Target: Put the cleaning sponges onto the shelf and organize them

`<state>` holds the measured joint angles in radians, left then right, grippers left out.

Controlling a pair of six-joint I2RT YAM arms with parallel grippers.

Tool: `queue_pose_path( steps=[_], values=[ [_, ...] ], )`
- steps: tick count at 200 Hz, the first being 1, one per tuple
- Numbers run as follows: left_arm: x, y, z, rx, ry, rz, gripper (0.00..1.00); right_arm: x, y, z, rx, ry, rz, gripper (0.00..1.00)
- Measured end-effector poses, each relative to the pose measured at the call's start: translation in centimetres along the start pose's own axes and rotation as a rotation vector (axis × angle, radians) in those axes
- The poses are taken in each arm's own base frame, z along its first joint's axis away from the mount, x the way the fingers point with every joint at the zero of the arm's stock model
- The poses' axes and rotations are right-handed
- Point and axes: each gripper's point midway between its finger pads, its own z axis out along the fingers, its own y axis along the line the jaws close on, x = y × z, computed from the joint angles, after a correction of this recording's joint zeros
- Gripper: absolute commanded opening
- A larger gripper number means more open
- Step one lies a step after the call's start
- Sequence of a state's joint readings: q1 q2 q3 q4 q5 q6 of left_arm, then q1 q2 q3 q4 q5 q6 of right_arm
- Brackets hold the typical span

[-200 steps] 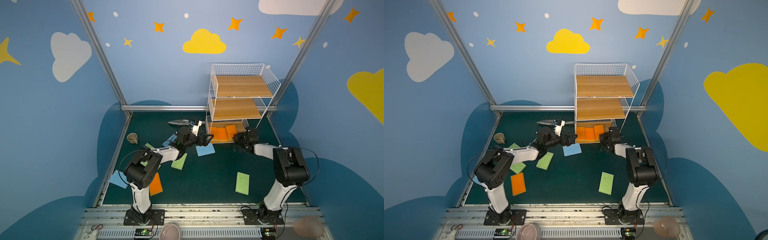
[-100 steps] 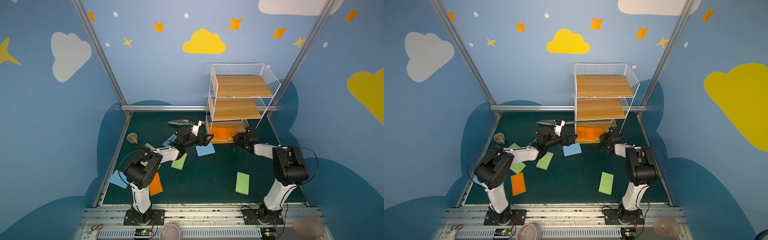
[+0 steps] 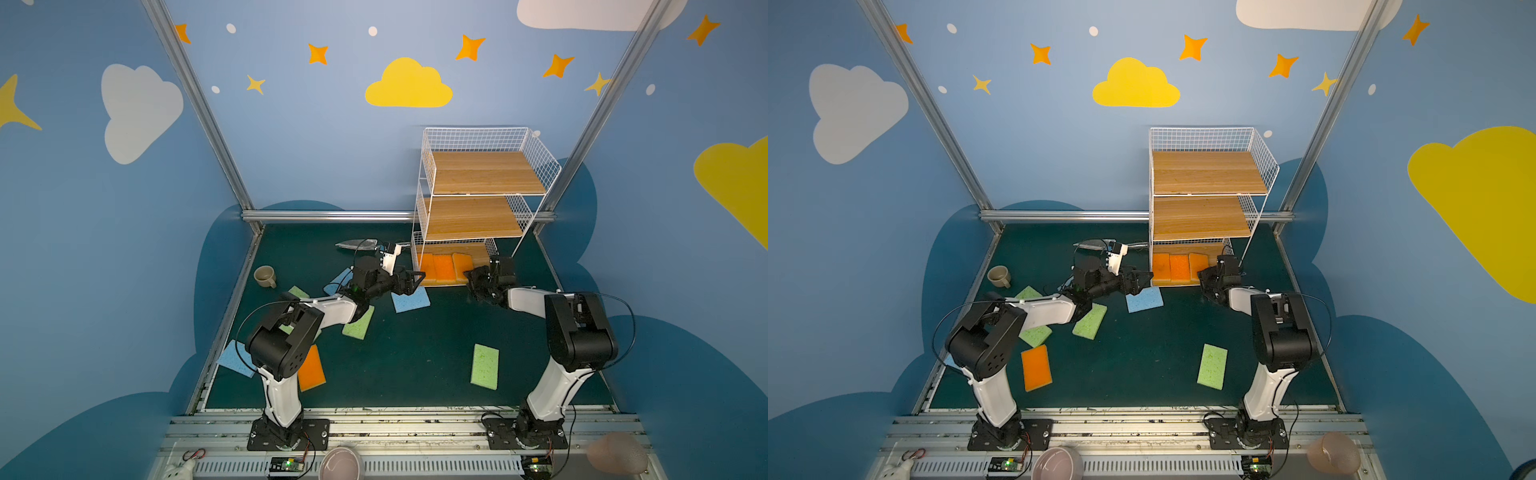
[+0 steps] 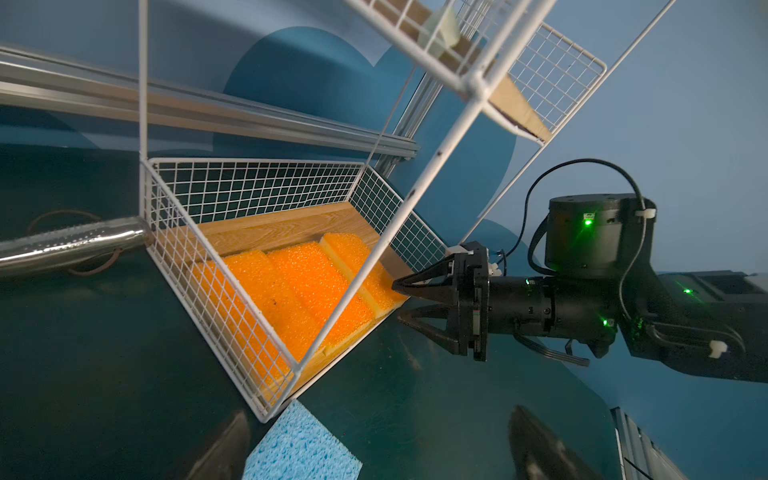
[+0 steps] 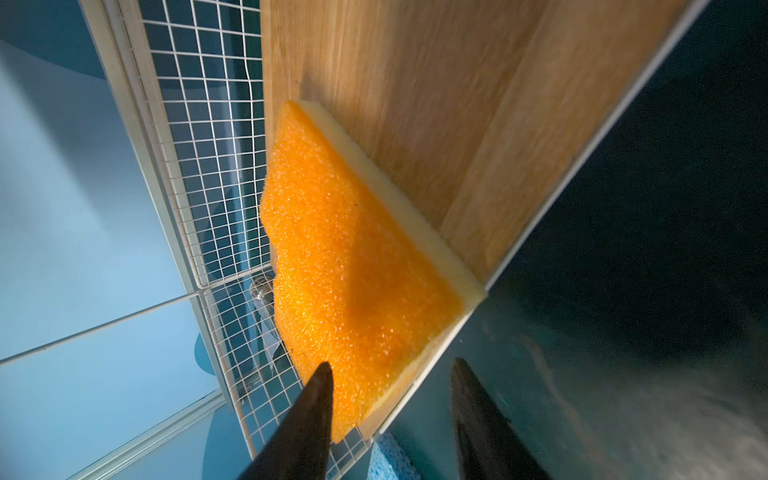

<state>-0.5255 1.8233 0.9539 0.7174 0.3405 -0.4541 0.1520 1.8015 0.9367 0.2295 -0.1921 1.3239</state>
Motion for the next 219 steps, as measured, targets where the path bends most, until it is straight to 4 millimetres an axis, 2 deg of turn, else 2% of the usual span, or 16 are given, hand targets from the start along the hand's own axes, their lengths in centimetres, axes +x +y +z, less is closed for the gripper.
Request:
queue_pose_path(
  steps=[52, 104, 157, 175, 219],
  values=[
    [-0.3, -0.1, -1.2, -0.033, -0.013, -0.023, 0.96, -0.8, 0.3, -0.4, -0.016, -0.001, 0.002, 0.44],
    [0.6, 0.6, -1.4, -0.058, 0.002, -0.037, 0.96, -0.4, -1.5, 0.9, 0.021, 0.03, 0.019, 0.44],
    [0.7, 0.7, -1.3, -0.062, 0.004, -0.035, 0.96, -0.5, -1.8, 1.3, 0.021, 0.036, 0.036, 0.31],
    [0.7, 0.7, -1.3, -0.062, 0.005, -0.035, 0.96, -0.4, -1.8, 1.3, 0.02, 0.038, 0.037, 0.32],
    [0.9, 1.0, -1.3, -0.071, 0.009, -0.039, 0.96, -0.4, -1.8, 1.3, 0.019, 0.043, 0.036, 0.43]
  ],
)
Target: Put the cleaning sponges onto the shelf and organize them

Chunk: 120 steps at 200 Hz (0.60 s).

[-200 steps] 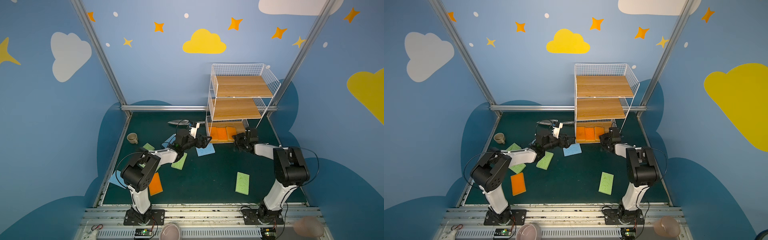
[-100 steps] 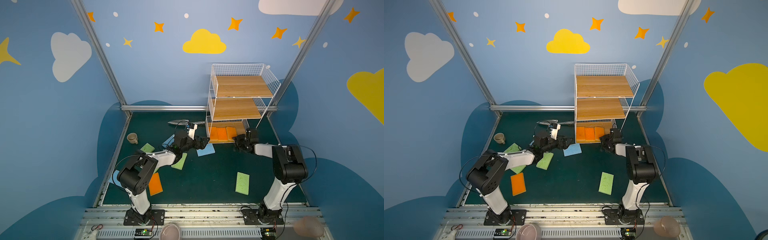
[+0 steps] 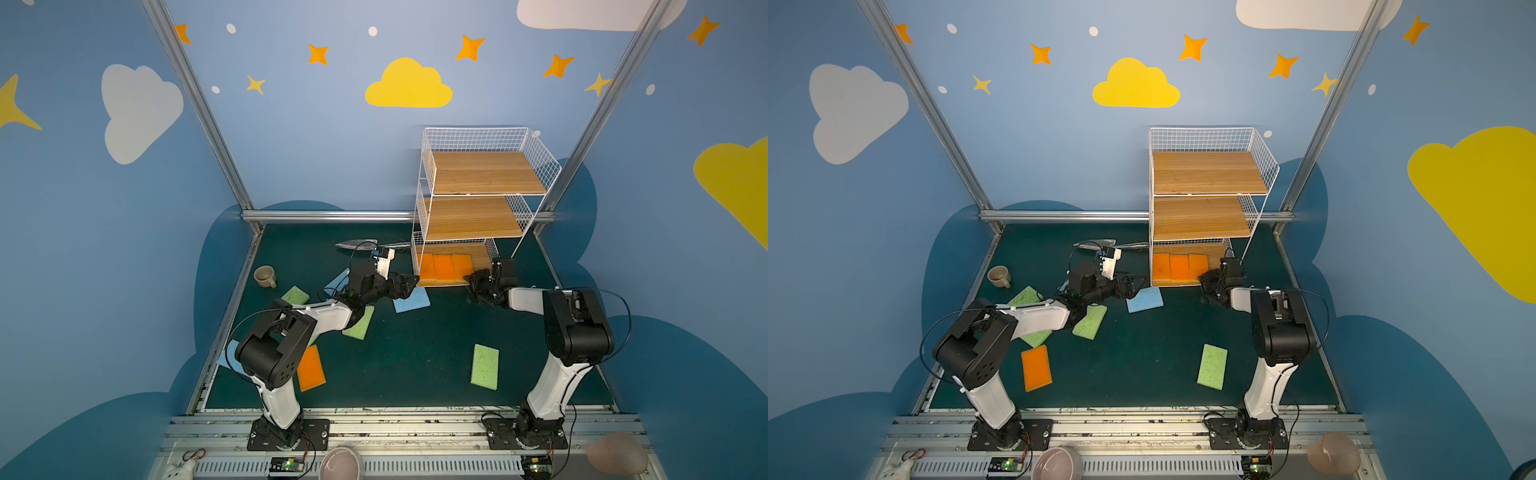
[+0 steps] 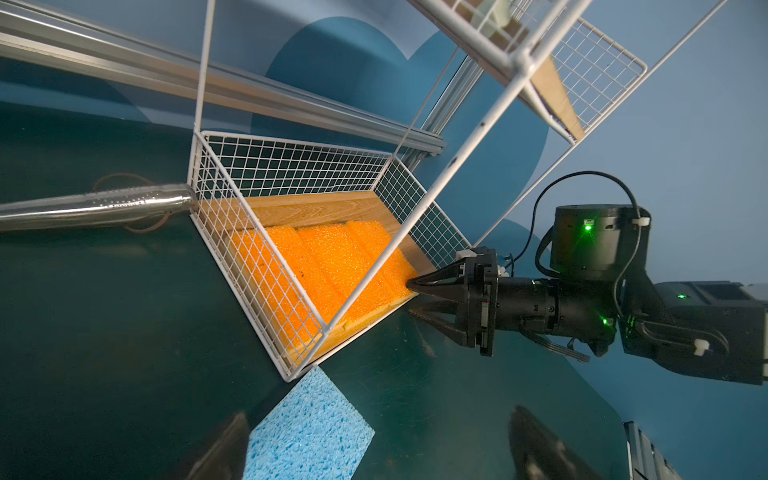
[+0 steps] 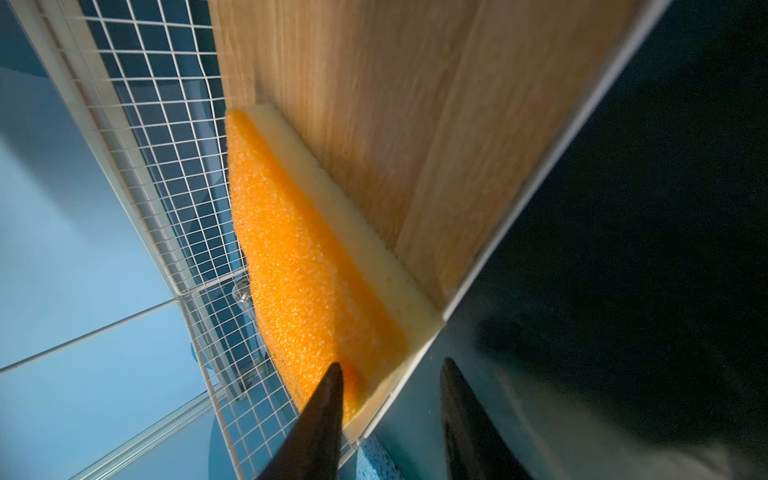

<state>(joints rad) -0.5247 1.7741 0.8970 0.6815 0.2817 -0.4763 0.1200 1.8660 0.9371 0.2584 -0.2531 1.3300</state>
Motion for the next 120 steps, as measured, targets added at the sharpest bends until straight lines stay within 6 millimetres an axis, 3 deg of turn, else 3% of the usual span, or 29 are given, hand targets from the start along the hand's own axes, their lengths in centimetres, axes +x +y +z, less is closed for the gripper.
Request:
queue_pose_path(
  steps=[26, 47, 90, 120],
  values=[
    [0.3, 0.5, -0.3, -0.029, 0.009, -0.009, 0.97, 0.0, 0.0, -0.1, 0.0, 0.001, -0.003, 0.45],
    [0.3, 0.7, -1.6, -0.074, 0.013, -0.02, 0.97, -0.1, 0.4, -0.9, -0.01, -0.006, -0.011, 0.47],
    [-1.0, 0.8, -5.4, -0.203, 0.006, -0.055, 0.97, -0.2, 3.9, -4.9, -0.108, -0.044, -0.096, 0.49],
    [0.6, 2.4, -8.2, -0.347, 0.079, -0.135, 0.96, 0.7, 4.4, -7.7, -0.134, -0.051, -0.162, 0.5]
  ],
)
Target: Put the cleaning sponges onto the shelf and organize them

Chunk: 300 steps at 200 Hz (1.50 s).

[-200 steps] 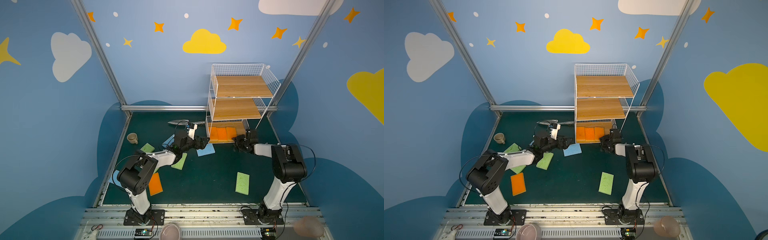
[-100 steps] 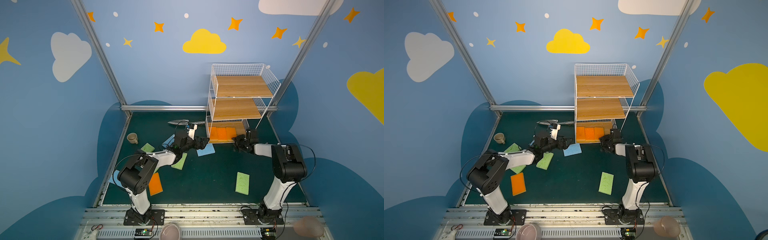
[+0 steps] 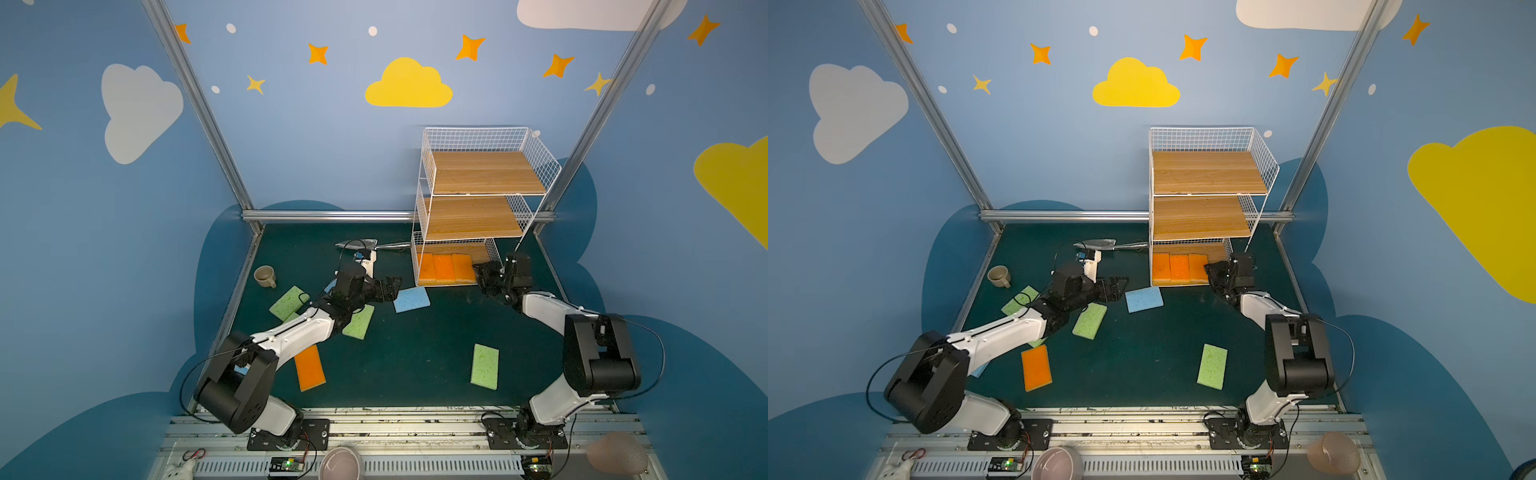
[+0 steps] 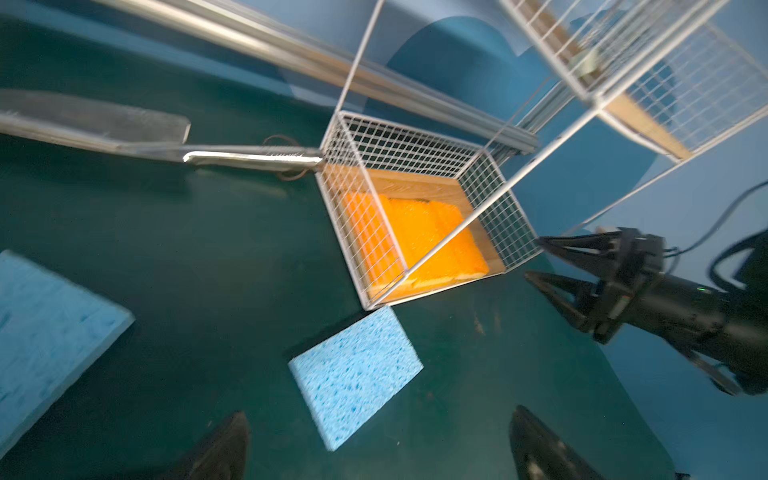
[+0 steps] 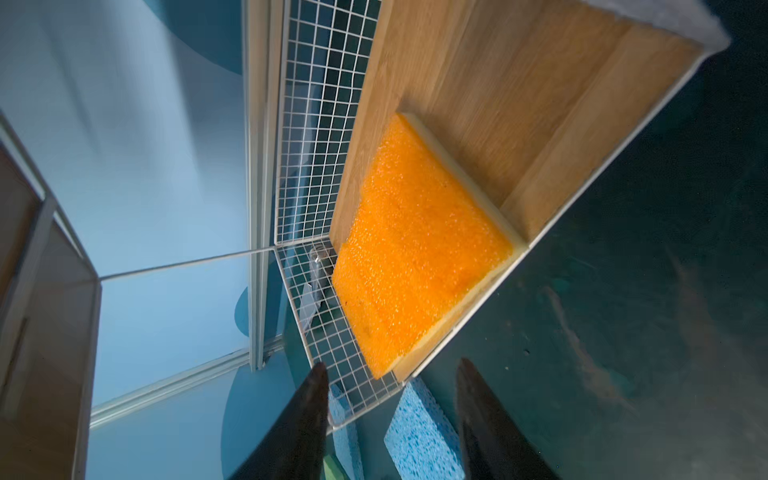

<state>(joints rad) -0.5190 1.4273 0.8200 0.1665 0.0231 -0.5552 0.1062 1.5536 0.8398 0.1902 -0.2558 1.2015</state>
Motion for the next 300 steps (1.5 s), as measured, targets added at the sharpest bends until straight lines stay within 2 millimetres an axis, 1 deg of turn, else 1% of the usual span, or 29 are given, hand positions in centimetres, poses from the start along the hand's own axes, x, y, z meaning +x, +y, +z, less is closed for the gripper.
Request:
queue_pose_path(
  steps=[12, 36, 47, 71, 86, 105, 123, 136, 161, 189, 228, 248, 258, 267, 287, 300],
  values=[
    [1.3, 1.5, -0.9, -0.073, 0.041, -0.043, 0.96, 0.5, -0.1, -1.0, 0.001, 0.008, -0.028, 0.5],
    [4.5, 5.1, -3.2, -0.252, 0.133, -0.128, 0.97, 1.9, -0.7, -2.9, 0.007, 0.042, -0.079, 0.49],
    [6.0, 6.9, -4.6, -0.348, 0.173, -0.165, 0.98, 2.6, -1.0, -3.6, 0.009, 0.062, -0.103, 0.49],
    [8.2, 10.1, -7.8, -0.535, 0.214, -0.221, 1.0, 4.5, -1.4, -5.0, 0.009, 0.115, -0.157, 0.49],
    [9.7, 11.9, -9.7, -0.629, 0.221, -0.252, 1.0, 5.7, -1.7, -5.6, 0.008, 0.149, -0.186, 0.49],
    [12.5, 14.4, -11.8, -0.722, 0.251, -0.292, 1.0, 7.0, -1.9, -6.2, 0.0, 0.184, -0.22, 0.48],
    [14.9, 16.1, -13.1, -0.779, 0.278, -0.325, 1.0, 8.1, -2.5, -6.4, 0.002, 0.217, -0.24, 0.48],
    [15.6, 16.8, -13.6, -0.796, 0.274, -0.336, 1.0, 8.6, -2.9, -6.5, 0.008, 0.238, -0.246, 0.48],
    [15.5, 17.0, -13.5, -0.781, 0.23, -0.36, 1.0, 9.0, -3.0, -6.5, 0.007, 0.258, -0.262, 0.48],
    [16.0, 17.2, -12.8, -0.751, 0.227, -0.358, 0.99, 9.3, -2.9, -6.6, 0.001, 0.27, -0.273, 0.47],
    [16.9, 17.0, -12.1, -0.719, 0.291, -0.271, 0.98, 9.4, -2.9, -6.6, -0.001, 0.274, -0.285, 0.47],
    [17.2, 16.5, -11.8, -0.718, 0.3, -0.2, 0.98, 9.5, -3.0, -6.6, 0.001, 0.275, -0.288, 0.47],
    [17.2, 15.4, -10.9, -0.682, 0.293, -0.16, 0.98, 9.5, -3.0, -6.6, 0.004, 0.276, -0.29, 0.47],
    [17.2, 13.9, -9.7, -0.631, 0.285, -0.129, 0.98, 9.5, -3.1, -6.6, 0.008, 0.278, -0.289, 0.47],
    [17.1, 9.8, -6.6, -0.506, 0.284, -0.089, 0.98, 9.6, -3.3, -6.6, 0.014, 0.282, -0.289, 0.46],
    [16.9, 6.7, -4.1, -0.427, 0.292, -0.079, 0.98, 9.6, -3.4, -6.7, 0.017, 0.284, -0.287, 0.46]
  ],
)
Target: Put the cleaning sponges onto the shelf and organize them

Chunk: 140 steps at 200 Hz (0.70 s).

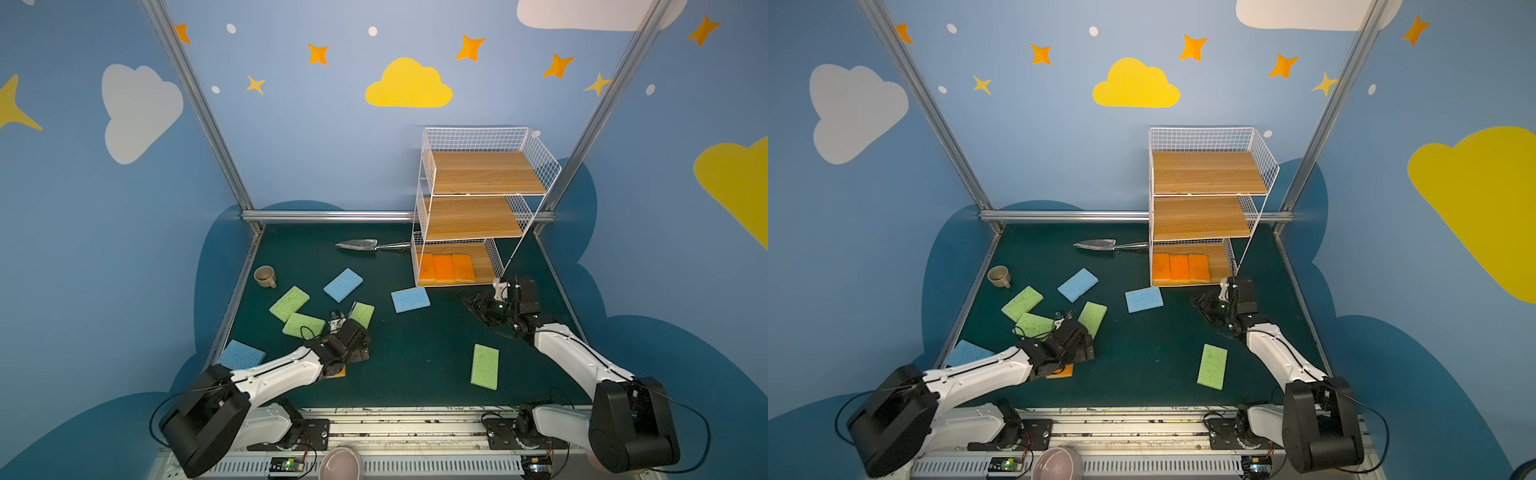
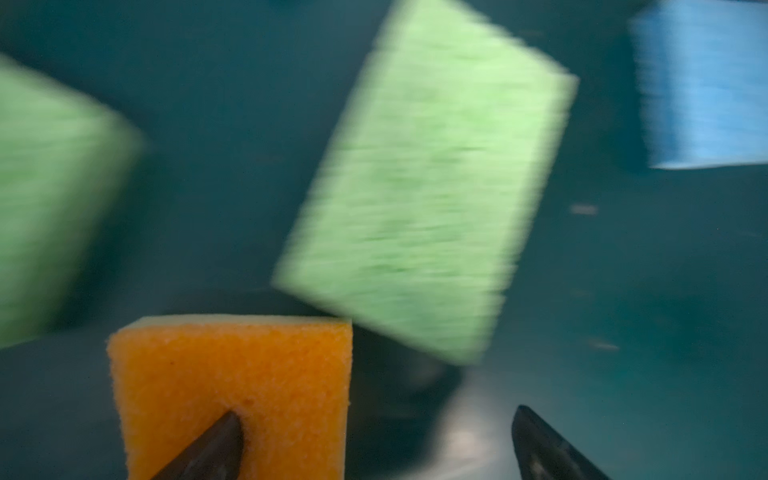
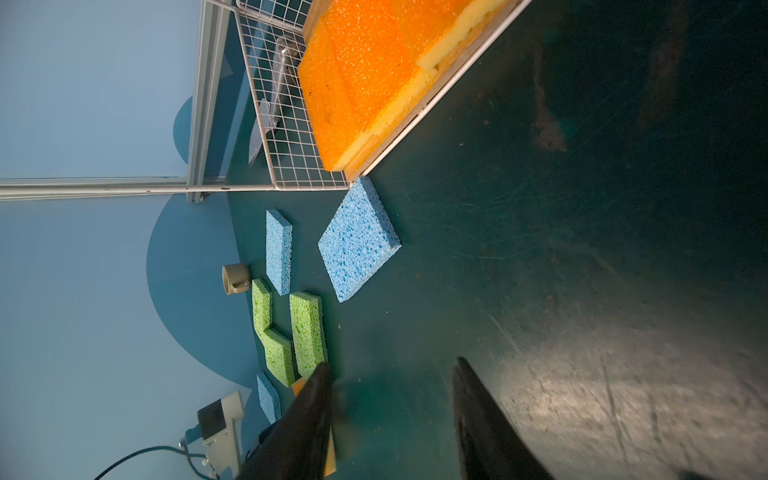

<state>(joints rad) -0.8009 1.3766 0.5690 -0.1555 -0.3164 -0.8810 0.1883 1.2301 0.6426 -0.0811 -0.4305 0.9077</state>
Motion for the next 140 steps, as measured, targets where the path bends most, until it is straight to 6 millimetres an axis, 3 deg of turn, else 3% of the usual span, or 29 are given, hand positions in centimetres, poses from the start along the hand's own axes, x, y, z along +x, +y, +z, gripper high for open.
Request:
queue_pose_path(
  steps=[41, 64, 97, 113, 140],
  values=[
    [-0.5, -13.7, 2.4, 0.271, 0.058, 0.063, 0.98, -0.6, -0.8, -0.4, -0.002, 0.002, 0.033, 0.46],
    [0.1, -19.3, 2.6, 0.396, 0.1, 0.098, 0.98, -1.0, -2.4, -0.9, 0.014, 0.0, 0.074, 0.46],
    [0.0, -22.0, 1.0, 0.474, 0.119, 0.137, 0.99, -1.2, -3.8, -1.8, 0.034, -0.004, 0.112, 0.46],
    [-0.7, -22.1, -0.5, 0.487, 0.105, 0.153, 0.98, -1.1, -3.6, -2.1, 0.027, -0.006, 0.104, 0.46],
    [-2.7, -21.4, -4.6, 0.54, 0.051, 0.157, 0.93, -0.9, -3.5, -2.4, 0.025, -0.004, 0.09, 0.45]
  ],
)
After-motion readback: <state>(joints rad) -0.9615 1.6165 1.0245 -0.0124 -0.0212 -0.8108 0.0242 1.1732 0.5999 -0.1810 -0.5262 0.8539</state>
